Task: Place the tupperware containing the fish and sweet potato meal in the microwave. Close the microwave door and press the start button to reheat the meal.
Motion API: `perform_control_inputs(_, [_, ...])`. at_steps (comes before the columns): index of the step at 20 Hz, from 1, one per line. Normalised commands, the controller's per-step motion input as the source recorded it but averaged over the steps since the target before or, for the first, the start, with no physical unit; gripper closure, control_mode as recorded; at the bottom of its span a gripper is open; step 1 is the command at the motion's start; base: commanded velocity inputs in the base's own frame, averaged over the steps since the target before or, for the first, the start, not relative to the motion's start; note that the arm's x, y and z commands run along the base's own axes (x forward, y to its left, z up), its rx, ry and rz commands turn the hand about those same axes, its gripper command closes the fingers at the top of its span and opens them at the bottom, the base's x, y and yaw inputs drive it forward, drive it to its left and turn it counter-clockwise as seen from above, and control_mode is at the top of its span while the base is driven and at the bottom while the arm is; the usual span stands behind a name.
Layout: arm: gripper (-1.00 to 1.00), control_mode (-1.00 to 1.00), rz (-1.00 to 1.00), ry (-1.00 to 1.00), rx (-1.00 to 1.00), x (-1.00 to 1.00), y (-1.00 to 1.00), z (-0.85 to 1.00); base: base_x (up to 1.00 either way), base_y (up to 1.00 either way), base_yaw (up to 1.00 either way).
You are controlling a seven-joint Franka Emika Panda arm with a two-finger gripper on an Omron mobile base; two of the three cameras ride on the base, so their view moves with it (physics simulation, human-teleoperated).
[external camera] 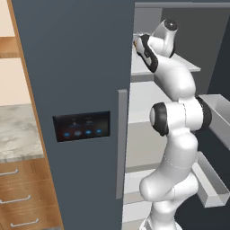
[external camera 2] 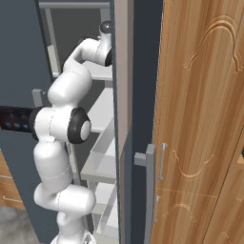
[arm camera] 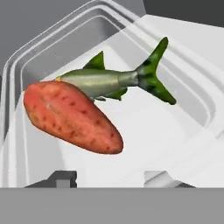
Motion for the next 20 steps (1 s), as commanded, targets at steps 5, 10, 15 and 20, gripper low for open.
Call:
perform_control_inputs(5, [1.00,-1.00,-0.16,-0.07,0.00,-0.23,0.00,-0.05,0.00,0.00,0.00])
perform_control_inputs(10, [1.00,-1.00,-0.21,-0.05,0.00,-0.44,0.00,0.00,0.00,0.00,0.00])
perform_control_inputs(15, [1.00,-1.00,-0.30,0.00,0.00,-0.90,-0.14,0.00,0.00,0.00,0.00])
perform_control_inputs(20, [1.00,-1.00,-0.30,0.00,0.12,-1.00,-0.30,0.00,0.00,0.00,0.00])
